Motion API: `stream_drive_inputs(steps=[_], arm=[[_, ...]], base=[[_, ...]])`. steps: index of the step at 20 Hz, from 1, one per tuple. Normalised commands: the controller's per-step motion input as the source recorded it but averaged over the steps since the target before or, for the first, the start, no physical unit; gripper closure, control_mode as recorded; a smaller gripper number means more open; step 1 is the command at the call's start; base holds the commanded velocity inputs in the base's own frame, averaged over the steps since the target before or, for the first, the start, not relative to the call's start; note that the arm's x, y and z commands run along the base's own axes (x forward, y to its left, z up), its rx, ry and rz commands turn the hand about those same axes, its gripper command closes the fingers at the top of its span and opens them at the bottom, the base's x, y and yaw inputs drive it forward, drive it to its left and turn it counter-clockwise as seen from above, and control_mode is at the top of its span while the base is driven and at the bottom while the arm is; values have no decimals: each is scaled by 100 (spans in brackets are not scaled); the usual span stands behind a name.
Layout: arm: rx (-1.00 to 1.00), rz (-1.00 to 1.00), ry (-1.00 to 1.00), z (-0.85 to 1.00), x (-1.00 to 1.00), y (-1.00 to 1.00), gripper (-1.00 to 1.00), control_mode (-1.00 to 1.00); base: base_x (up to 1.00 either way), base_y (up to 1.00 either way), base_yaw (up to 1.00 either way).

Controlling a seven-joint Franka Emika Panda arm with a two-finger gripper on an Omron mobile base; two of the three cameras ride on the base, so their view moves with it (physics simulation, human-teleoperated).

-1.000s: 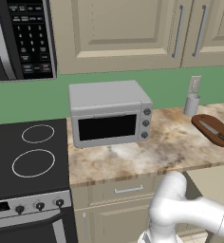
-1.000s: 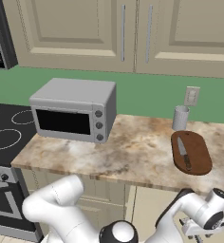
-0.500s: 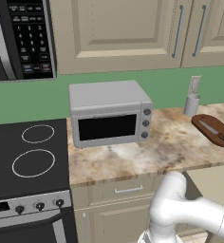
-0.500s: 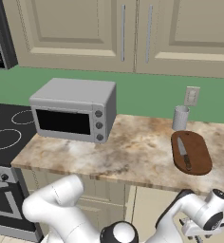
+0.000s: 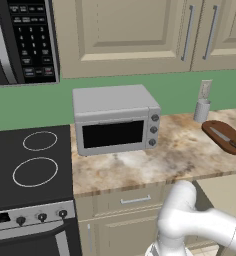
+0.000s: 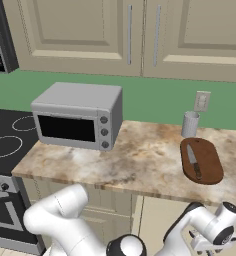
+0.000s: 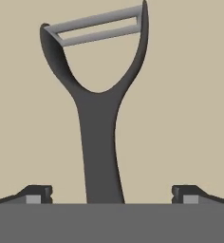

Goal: Open the drawer on the right and place the cutting tools on the cutting board.

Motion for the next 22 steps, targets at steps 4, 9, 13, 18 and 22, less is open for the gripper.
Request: stream_drive_inputs(steps=[4, 9, 13, 18, 22], arm=[[0, 0, 0, -9, 0, 0, -100, -100], [0, 0, 0, 0, 0, 0, 100, -100], [0, 0, 0, 0, 0, 0, 100, -100], [0, 0, 0, 2, 0, 0, 100, -100], [0, 0, 0, 42, -21, 0, 100, -100]], base=[[0, 0, 0], [0, 0, 0], [0, 0, 0], [0, 0, 0], [0, 0, 0]])
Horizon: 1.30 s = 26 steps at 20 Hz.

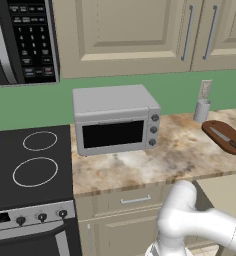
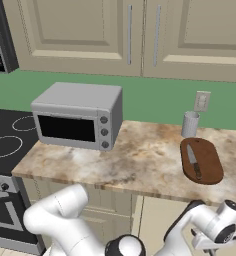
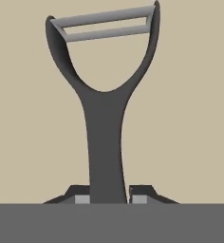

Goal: Open the drawer on the right and place the cutting tools on the cutting board.

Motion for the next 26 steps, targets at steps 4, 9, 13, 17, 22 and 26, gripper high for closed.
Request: stream_drive_inputs(steps=[4, 9, 13, 17, 22, 26], arm=[[0, 0, 0, 74, -46, 0, 100, -100], [0, 1, 0, 81, -56, 0, 100, -100], [0, 1, 0, 89, -40, 9, 100, -100], [0, 0, -1, 84, -18, 33, 100, -100], [0, 0, -4, 82, -4, 52, 100, -100], [0, 0, -2, 79, 0, 33, 100, -100]], base=[[0, 0, 0], [0, 0, 0], [0, 0, 0], [0, 0, 0], [0, 0, 0], [0, 0, 0]])
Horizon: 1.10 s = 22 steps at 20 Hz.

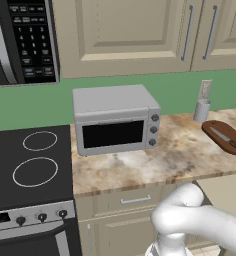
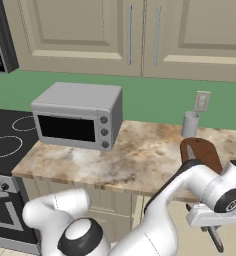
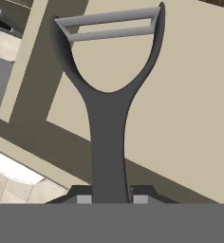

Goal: Open the drawer on the right and place the cutting tools on the cutting board.

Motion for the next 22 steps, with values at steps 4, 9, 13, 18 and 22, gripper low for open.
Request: stream_drive_inputs(steps=[4, 9, 13, 18, 22], arm=[[0, 0, -1, 71, 9, 23, 100, -100], [0, 0, -9, 51, 53, 15, 100, -100], [0, -3, -9, 41, 69, 1, 100, -100], [0, -5, -3, 39, 62, 0, 100, -100], [0, -7, -1, 13, 64, 0, 100, -100]], base=[[0, 0, 0], [0, 0, 0], [0, 0, 0], [0, 0, 0], [0, 0, 0]])
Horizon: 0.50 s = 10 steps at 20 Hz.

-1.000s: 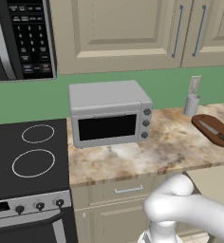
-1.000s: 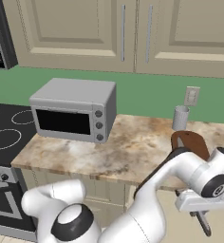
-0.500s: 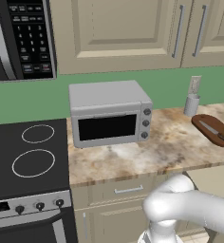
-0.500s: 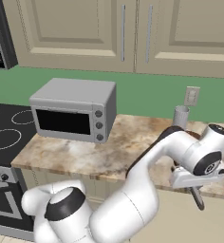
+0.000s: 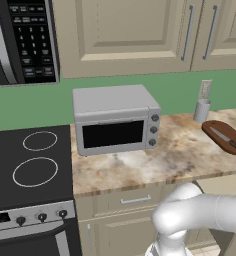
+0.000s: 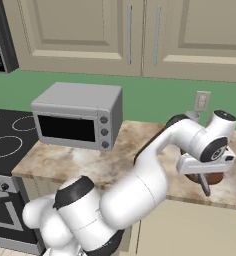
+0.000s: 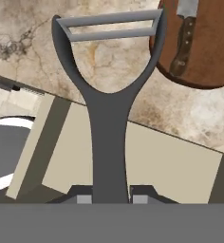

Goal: Open the drawer on the right and place the cutting tools on the cutting board.

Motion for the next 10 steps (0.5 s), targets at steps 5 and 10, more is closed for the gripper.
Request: stream_drive_inputs(steps=[5, 10], arm=[[0, -9, 0, 0, 85, 0, 100, -100], [0, -9, 0, 0, 73, 0, 100, -100]], base=[[0, 0, 0], [0, 0, 0]])
